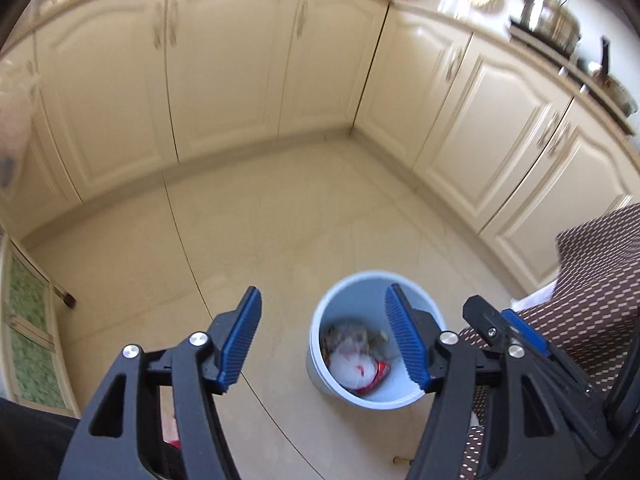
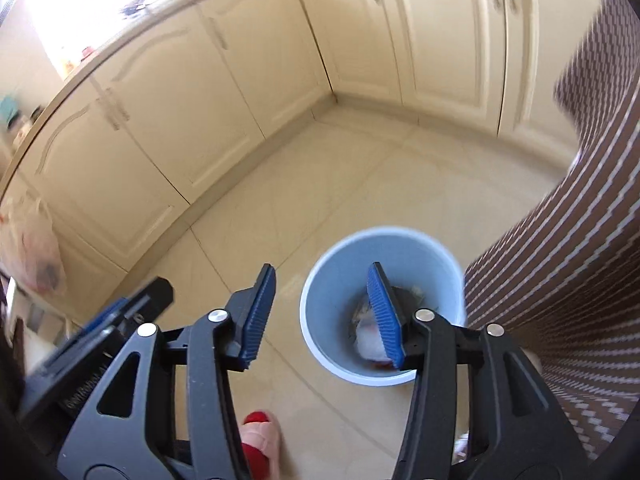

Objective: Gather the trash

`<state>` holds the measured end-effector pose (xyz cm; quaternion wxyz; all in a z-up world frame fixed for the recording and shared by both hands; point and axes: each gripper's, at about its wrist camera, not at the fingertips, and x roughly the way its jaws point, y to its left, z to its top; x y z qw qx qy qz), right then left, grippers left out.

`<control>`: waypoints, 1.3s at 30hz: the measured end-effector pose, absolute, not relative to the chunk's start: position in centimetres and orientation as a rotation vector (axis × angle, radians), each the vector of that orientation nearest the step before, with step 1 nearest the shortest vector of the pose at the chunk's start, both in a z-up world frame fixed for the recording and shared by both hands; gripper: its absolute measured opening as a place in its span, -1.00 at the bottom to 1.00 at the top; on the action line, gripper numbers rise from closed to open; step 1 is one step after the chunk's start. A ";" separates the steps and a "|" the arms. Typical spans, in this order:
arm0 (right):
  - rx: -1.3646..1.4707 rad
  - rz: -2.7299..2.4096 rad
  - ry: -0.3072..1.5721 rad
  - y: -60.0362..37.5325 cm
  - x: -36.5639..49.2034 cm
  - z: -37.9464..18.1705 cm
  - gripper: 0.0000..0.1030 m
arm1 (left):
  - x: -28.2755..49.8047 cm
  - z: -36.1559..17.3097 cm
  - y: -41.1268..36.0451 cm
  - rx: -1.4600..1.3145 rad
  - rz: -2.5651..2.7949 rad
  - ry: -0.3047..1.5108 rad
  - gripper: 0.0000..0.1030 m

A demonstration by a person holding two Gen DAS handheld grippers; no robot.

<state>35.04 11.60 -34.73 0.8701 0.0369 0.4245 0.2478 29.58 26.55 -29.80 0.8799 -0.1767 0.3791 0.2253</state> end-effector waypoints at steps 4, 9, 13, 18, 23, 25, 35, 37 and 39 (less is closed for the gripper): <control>0.037 0.520 0.783 10.8 31.5 -29.2 -0.02 | 26.7 -24.7 25.2 -0.343 0.454 0.705 0.27; 0.037 0.499 0.657 7.9 27.1 -22.8 0.03 | 23.3 -17.6 22.0 -0.258 0.452 0.588 0.30; 0.045 0.456 0.562 5.2 24.2 -18.3 0.10 | 21.5 -13.5 19.5 -0.206 0.446 0.560 0.35; 0.047 0.397 0.463 1.4 20.3 -13.9 0.16 | 19.1 -9.3 16.0 -0.145 0.397 0.492 0.47; 0.044 0.322 0.386 -2.1 17.2 -11.2 0.26 | 18.2 -6.6 12.5 -0.096 0.333 0.447 0.52; 0.051 0.294 0.363 -3.3 16.4 -10.4 0.28 | 17.7 -5.8 11.2 -0.082 0.316 0.418 0.54; 0.078 0.216 0.298 -7.5 14.2 -8.5 0.33 | 16.8 -3.8 7.4 -0.070 0.253 0.365 0.64; 0.085 0.210 0.295 -8.0 14.1 -8.5 0.33 | 16.9 -3.9 6.9 -0.061 0.249 0.366 0.65; 0.090 0.200 0.295 -8.5 14.3 -8.5 0.33 | 17.0 -3.9 6.5 -0.053 0.239 0.367 0.65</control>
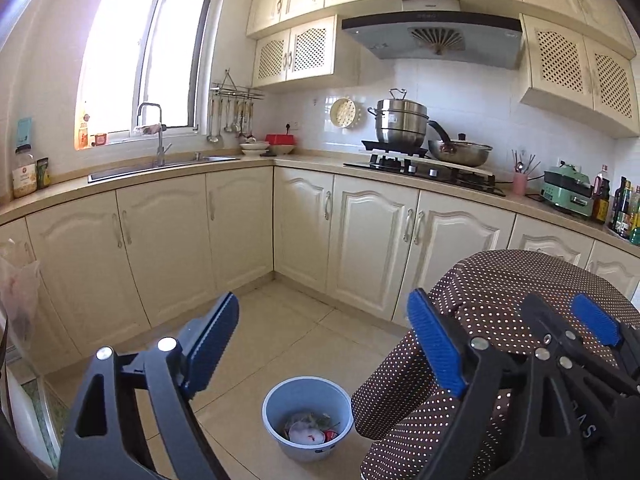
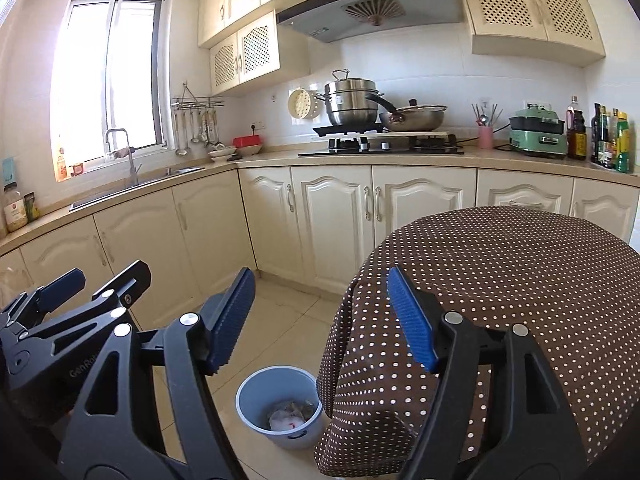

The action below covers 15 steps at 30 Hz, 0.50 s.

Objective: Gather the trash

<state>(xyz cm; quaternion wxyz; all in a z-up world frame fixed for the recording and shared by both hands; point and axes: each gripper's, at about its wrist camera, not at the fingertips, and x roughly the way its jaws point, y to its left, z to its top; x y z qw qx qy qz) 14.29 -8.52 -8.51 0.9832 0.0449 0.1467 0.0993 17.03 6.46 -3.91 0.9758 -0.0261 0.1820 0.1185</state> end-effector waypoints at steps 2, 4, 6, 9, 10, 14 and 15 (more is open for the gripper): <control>0.092 0.187 0.291 -8.9 14.3 -8.4 0.36 | 17.1 -3.9 6.0 -0.043 0.234 0.364 0.66; 0.095 0.180 0.288 -9.2 14.3 -8.5 0.36 | 17.1 -4.0 5.7 -0.037 0.231 0.363 0.67; 0.087 0.159 0.277 -9.3 14.2 -8.4 0.38 | 17.2 -4.0 5.4 -0.033 0.226 0.361 0.67; 0.094 0.155 0.276 -9.7 14.2 -8.5 0.39 | 17.2 -4.2 5.1 -0.031 0.224 0.360 0.67; 0.097 0.155 0.279 -9.8 14.3 -8.6 0.39 | 17.2 -4.2 5.0 -0.029 0.224 0.360 0.67; 0.095 0.142 0.275 -10.0 14.2 -8.8 0.42 | 17.3 -4.3 4.8 -0.024 0.221 0.362 0.67; 0.095 0.138 0.274 -10.0 14.1 -8.8 0.42 | 17.3 -4.4 4.8 -0.026 0.220 0.362 0.67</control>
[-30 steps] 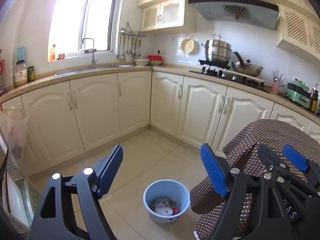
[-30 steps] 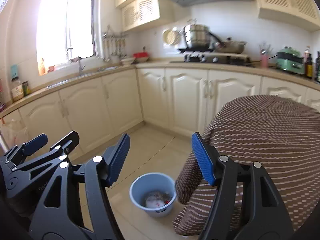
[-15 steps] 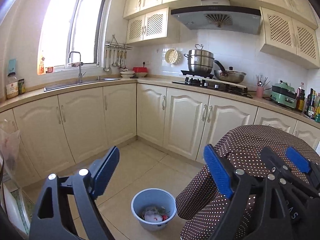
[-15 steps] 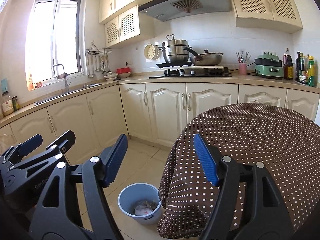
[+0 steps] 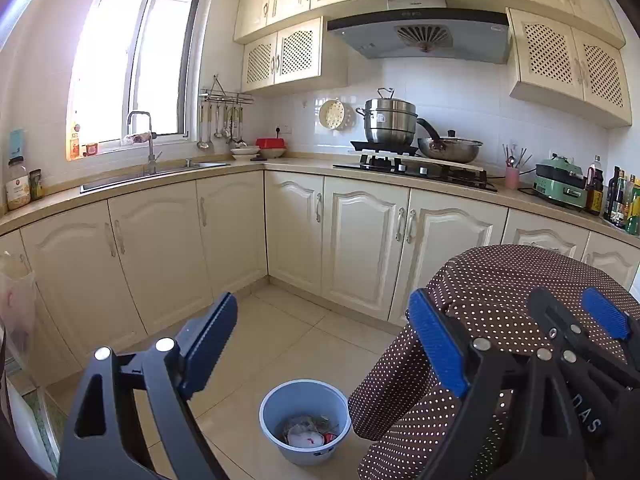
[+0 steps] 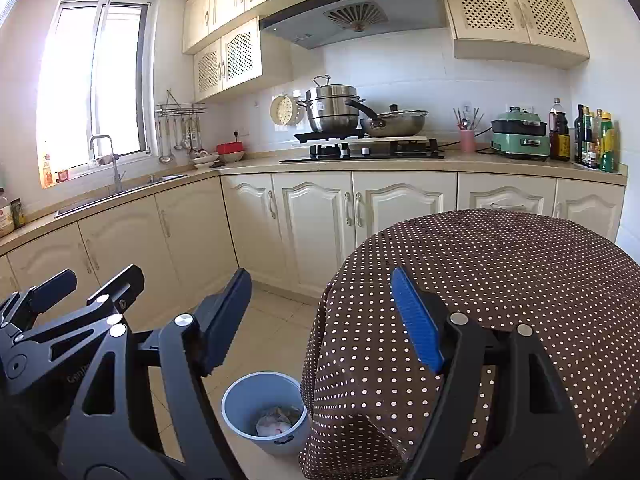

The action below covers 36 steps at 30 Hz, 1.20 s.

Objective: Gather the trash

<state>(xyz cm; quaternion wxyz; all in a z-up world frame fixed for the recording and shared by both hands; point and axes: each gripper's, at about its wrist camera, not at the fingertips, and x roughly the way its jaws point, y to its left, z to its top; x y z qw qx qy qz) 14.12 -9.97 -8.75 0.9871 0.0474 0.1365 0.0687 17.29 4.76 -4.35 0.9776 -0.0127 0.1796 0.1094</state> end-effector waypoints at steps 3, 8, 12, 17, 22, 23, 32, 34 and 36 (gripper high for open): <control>0.094 0.132 0.270 -10.0 14.1 -8.8 0.45 | 17.3 -4.4 4.7 -0.022 0.222 0.358 0.68; 0.094 0.128 0.270 -10.1 14.0 -8.9 0.46 | 17.5 -4.5 4.9 -0.030 0.211 0.366 0.68; 0.093 0.127 0.270 -10.0 14.0 -9.0 0.47 | 17.5 -4.7 4.9 -0.023 0.204 0.361 0.68; 0.095 0.126 0.274 -10.0 14.1 -9.1 0.47 | 17.7 -4.9 5.0 -0.010 0.205 0.353 0.68; 0.096 0.126 0.280 -9.7 14.3 -9.2 0.47 | 17.9 -5.0 5.2 -0.007 0.205 0.359 0.68; 0.095 0.125 0.280 -9.7 14.3 -9.2 0.47 | 18.0 -5.0 5.3 -0.009 0.204 0.362 0.68; 0.098 0.125 0.290 -9.1 14.5 -9.5 0.47 | 18.3 -5.2 5.6 -0.012 0.204 0.372 0.68; 0.099 0.125 0.291 -9.0 14.5 -9.5 0.48 | 18.3 -5.2 5.6 -0.011 0.205 0.371 0.68; 0.099 0.125 0.290 -9.0 14.5 -9.5 0.49 | 18.4 -5.3 5.6 -0.012 0.203 0.372 0.68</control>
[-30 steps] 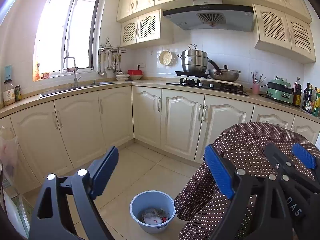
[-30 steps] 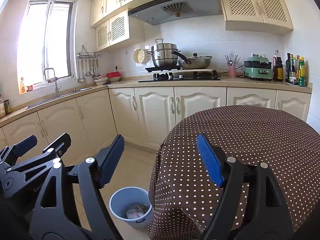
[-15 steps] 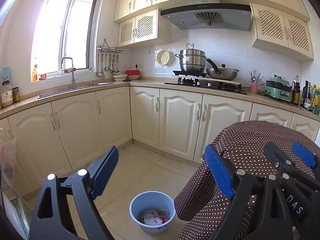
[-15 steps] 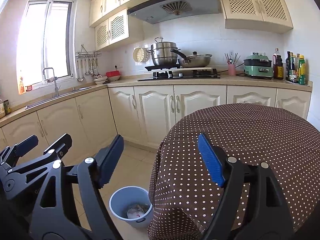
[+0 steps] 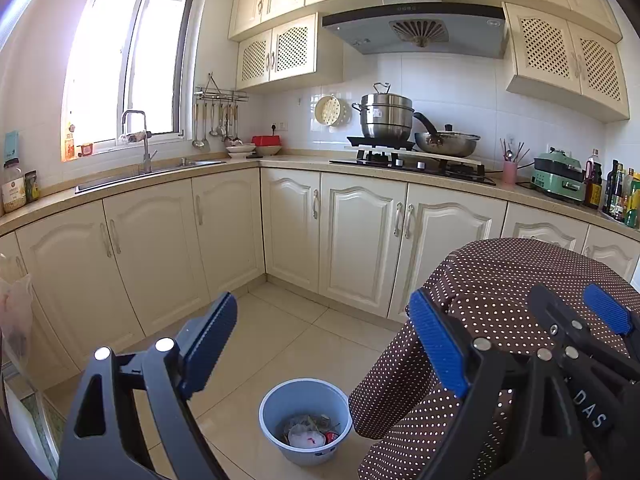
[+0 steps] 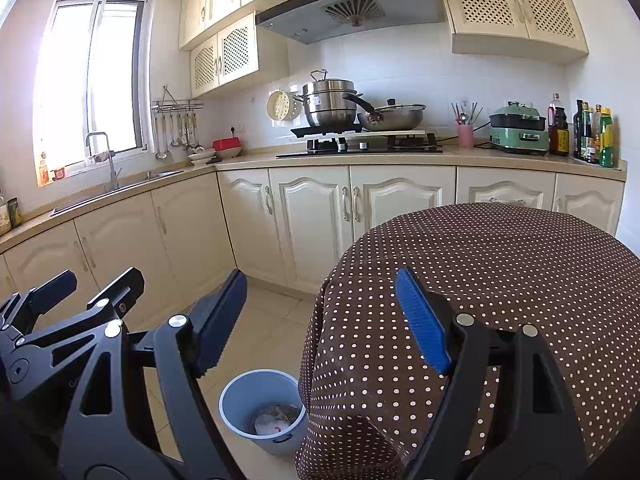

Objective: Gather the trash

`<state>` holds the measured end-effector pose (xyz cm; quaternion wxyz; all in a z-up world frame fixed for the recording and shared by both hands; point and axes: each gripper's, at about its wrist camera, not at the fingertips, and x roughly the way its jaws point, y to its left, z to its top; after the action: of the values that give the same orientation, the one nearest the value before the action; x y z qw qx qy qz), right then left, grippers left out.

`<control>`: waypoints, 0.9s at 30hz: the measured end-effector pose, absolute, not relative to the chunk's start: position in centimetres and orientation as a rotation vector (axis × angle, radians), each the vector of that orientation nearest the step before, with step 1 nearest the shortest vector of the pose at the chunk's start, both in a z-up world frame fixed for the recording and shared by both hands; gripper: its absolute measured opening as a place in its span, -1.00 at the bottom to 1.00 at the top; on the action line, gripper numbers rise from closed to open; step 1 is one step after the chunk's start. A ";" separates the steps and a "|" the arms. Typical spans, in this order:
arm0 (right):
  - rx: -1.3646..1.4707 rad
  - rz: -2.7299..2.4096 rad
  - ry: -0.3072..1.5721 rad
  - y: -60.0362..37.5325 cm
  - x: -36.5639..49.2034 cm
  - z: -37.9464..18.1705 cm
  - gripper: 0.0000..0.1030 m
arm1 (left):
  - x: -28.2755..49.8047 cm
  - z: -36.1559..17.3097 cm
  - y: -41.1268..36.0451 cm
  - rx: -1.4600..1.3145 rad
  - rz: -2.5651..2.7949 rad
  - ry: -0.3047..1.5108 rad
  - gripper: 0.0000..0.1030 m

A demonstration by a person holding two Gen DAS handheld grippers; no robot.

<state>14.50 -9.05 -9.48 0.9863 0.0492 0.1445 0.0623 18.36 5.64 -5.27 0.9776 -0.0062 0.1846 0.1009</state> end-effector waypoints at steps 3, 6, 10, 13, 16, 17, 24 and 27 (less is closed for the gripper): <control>0.096 0.123 0.289 -8.9 14.5 -9.5 0.49 | 18.3 -5.3 5.5 -0.012 0.203 0.370 0.68; 0.097 0.122 0.290 -8.8 14.5 -9.6 0.49 | 18.3 -5.3 5.4 -0.013 0.203 0.372 0.68; 0.095 0.118 0.289 -8.6 14.4 -9.7 0.49 | 18.3 -5.3 5.4 -0.011 0.202 0.371 0.68; 0.095 0.116 0.288 -8.6 14.4 -9.7 0.50 | 18.3 -5.5 5.4 -0.011 0.201 0.371 0.68; 0.091 0.111 0.285 -8.6 14.2 -9.7 0.51 | 18.3 -5.5 5.3 -0.008 0.201 0.370 0.68; 0.092 0.112 0.286 -8.6 14.2 -9.7 0.51 | 18.3 -5.5 5.3 -0.009 0.201 0.370 0.68; 0.097 0.109 0.290 -8.7 14.0 -9.8 0.52 | 18.4 -5.5 5.2 -0.006 0.199 0.373 0.68; 0.100 0.109 0.291 -8.9 14.1 -9.8 0.53 | 18.4 -5.5 5.1 -0.005 0.200 0.372 0.68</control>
<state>14.10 -8.85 -9.84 0.9867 0.0496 0.1449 0.0545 18.37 5.15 -5.51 0.9778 -0.0025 0.1849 0.0991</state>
